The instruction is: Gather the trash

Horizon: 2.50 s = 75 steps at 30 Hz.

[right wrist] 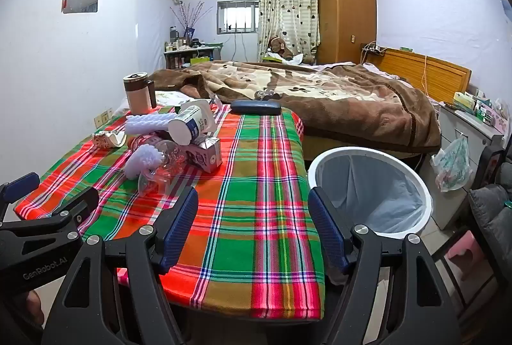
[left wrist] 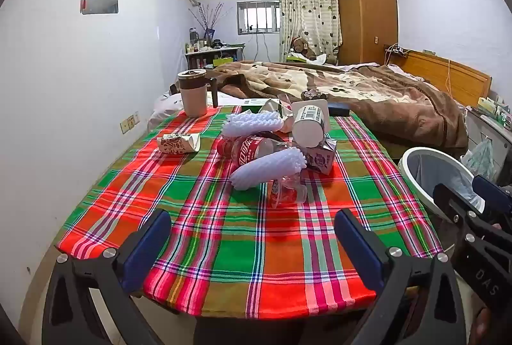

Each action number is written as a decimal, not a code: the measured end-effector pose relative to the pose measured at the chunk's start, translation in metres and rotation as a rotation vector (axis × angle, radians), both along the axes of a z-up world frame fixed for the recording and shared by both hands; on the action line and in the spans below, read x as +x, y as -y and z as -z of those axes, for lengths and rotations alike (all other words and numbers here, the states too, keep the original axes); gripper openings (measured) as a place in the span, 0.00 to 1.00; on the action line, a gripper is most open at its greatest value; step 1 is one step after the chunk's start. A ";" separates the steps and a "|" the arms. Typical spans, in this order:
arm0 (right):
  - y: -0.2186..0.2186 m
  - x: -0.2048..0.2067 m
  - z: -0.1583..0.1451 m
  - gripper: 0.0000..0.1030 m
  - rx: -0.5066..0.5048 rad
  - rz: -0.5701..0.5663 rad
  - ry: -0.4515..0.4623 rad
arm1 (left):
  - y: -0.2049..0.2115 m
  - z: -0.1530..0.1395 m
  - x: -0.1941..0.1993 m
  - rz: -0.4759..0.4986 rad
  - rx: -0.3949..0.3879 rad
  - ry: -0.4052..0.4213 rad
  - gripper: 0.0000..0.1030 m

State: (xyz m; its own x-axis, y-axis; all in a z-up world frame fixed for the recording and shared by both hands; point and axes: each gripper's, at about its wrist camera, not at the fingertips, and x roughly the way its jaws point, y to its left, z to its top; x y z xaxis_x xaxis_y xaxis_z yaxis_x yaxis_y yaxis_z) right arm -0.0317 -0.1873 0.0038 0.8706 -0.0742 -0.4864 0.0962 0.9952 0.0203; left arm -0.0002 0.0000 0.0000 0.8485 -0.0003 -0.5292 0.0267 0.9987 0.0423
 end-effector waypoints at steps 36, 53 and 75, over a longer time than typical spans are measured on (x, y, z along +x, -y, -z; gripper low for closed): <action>0.001 0.001 0.001 0.70 0.000 0.004 -0.006 | -0.001 0.000 0.001 -0.004 0.006 -0.005 1.00; 0.001 0.001 0.000 0.70 0.001 0.003 -0.007 | 0.000 -0.001 0.000 -0.006 0.006 -0.003 1.00; 0.000 0.001 0.000 0.70 -0.002 0.003 -0.009 | 0.000 -0.001 0.000 -0.008 0.005 -0.003 1.00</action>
State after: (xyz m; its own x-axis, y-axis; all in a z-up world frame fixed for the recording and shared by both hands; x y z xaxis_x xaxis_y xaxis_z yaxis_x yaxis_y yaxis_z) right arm -0.0307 -0.1871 0.0038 0.8662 -0.0776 -0.4937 0.0992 0.9949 0.0177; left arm -0.0005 0.0003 0.0012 0.8471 0.0089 -0.5313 0.0192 0.9987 0.0473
